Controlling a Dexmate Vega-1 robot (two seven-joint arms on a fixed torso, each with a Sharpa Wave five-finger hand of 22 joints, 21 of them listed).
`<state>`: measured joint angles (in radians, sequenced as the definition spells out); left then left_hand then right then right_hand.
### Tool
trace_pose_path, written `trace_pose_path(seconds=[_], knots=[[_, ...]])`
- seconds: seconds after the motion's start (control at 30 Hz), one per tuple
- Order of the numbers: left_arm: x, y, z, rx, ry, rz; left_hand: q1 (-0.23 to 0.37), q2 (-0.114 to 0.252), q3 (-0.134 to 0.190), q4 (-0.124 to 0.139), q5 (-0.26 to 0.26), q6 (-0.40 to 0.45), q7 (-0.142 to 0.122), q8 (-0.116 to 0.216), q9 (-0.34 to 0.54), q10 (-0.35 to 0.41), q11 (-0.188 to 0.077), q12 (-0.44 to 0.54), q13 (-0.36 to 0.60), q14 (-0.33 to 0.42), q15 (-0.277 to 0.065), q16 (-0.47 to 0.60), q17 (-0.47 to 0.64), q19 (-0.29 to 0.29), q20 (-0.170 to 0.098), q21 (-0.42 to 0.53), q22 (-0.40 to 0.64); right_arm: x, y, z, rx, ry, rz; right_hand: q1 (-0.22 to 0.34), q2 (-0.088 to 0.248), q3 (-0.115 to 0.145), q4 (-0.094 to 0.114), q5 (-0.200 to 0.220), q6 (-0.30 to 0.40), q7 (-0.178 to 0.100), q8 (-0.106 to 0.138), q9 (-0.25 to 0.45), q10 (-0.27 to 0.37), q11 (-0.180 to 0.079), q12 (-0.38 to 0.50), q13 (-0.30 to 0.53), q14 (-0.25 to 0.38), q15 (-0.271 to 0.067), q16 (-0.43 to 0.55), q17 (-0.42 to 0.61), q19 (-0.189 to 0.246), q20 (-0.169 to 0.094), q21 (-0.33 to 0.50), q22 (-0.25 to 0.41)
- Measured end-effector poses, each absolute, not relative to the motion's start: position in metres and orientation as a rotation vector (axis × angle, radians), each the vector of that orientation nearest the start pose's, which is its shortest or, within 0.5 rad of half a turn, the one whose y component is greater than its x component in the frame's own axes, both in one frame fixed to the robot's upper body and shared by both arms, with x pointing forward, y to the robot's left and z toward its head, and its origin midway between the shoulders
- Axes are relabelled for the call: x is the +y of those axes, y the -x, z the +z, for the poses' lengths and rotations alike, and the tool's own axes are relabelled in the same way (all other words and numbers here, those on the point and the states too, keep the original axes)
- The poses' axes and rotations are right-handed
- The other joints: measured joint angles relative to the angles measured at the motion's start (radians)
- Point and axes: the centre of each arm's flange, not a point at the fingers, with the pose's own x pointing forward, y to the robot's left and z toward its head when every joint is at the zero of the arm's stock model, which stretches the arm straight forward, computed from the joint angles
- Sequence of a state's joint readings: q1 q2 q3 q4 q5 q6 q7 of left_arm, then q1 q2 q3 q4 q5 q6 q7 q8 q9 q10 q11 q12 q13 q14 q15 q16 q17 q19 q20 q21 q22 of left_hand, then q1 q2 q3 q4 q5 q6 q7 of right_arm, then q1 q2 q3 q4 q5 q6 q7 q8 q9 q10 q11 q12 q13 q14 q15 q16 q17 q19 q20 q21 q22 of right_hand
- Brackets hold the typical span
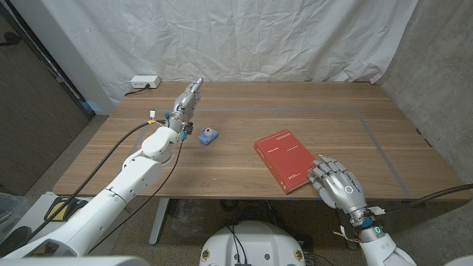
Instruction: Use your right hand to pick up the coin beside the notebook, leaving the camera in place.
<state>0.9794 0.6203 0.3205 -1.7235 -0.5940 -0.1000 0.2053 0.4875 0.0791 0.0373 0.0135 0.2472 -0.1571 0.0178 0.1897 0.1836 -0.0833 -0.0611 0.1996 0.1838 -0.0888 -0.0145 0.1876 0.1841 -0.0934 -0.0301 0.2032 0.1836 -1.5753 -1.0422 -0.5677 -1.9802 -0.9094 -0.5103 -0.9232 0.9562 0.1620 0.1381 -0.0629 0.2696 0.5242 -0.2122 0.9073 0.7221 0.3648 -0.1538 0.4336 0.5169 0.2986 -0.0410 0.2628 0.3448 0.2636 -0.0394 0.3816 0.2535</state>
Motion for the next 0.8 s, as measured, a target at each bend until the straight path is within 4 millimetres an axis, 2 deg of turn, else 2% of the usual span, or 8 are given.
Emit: trace_pose_path(seconds=[0.8], knots=[[0.273, -0.6, 0.018, -0.625, -0.019, -0.154, 0.0, 0.0, 0.0, 0.0, 0.0, 0.0, 0.0, 0.0, 0.0, 0.0, 0.0, 0.0, 0.0, 0.0, 0.0, 0.0, 0.0, -0.006, -0.006, 0.0, 0.0, -0.264, -0.404, -0.206, -0.88, 1.64, -0.466, -0.002, 0.0, 0.017, 0.008, -0.012, 0.0, 0.0, 0.005, -0.037, 0.018, 0.004, 0.0, 0.005, 0.018, 0.0, 0.0, 0.006, 0.0, 0.0, 0.014, 0.005]])
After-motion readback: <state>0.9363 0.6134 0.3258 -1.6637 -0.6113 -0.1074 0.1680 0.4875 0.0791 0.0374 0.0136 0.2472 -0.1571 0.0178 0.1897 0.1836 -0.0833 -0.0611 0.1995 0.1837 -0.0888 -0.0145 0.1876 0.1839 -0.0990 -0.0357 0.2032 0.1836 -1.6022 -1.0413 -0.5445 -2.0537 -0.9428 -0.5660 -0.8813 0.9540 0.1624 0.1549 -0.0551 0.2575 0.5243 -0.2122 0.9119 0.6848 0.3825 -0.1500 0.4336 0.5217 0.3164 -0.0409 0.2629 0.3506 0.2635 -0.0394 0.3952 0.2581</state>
